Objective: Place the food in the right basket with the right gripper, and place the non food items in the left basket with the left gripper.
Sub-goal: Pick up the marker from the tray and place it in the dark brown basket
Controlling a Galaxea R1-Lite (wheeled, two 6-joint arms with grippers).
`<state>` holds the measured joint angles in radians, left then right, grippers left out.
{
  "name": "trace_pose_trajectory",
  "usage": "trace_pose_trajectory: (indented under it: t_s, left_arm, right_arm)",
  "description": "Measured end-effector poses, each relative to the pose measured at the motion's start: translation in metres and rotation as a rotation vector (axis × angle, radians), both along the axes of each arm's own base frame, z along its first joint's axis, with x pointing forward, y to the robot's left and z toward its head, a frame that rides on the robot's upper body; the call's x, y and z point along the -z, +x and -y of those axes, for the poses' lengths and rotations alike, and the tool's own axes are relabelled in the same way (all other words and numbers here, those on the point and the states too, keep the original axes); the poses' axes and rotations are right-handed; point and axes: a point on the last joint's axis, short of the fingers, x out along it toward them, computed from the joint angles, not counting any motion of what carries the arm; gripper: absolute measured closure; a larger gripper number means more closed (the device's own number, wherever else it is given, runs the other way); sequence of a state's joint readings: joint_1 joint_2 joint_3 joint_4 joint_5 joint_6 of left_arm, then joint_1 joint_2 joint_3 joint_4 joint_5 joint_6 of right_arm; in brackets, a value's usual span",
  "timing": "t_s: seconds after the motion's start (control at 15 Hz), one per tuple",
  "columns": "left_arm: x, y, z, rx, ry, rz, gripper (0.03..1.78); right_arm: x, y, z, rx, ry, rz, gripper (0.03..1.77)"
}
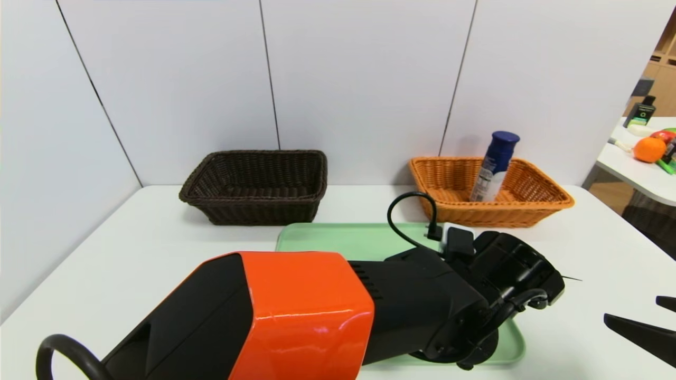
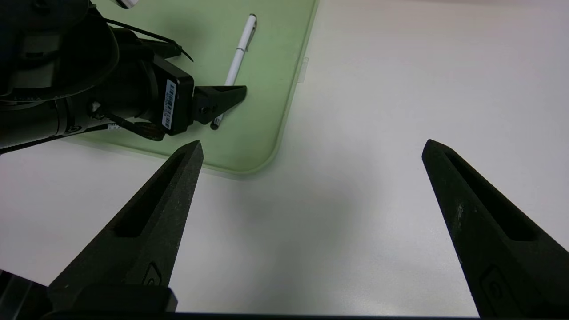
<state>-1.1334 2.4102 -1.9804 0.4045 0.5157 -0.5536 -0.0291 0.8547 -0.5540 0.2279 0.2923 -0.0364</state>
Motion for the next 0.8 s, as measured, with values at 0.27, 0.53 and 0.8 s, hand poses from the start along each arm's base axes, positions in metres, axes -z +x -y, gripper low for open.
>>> trace_pose_trajectory:
  t_s: [0.27,0.53,0.8]
  left_arm:
    - [0.0026,0.0002,0.0008,0.000,0.004,-0.001,0.12]
    - [0.0042,0.0003,0.0012,0.000,0.006,-0.003,0.12]
    - [0.0030,0.0001,0.0006,-0.001,0.006,-0.002,0.65]
  right_arm:
    - [0.0002,-0.0002,0.0000,0.000,0.000,-0.002,0.10]
    - [0.0000,-0.0001,0.0000,0.000,0.000,0.000,0.10]
    - [-0.0003,0.0001,0.0000,0.000,0.000,0.002,0.10]
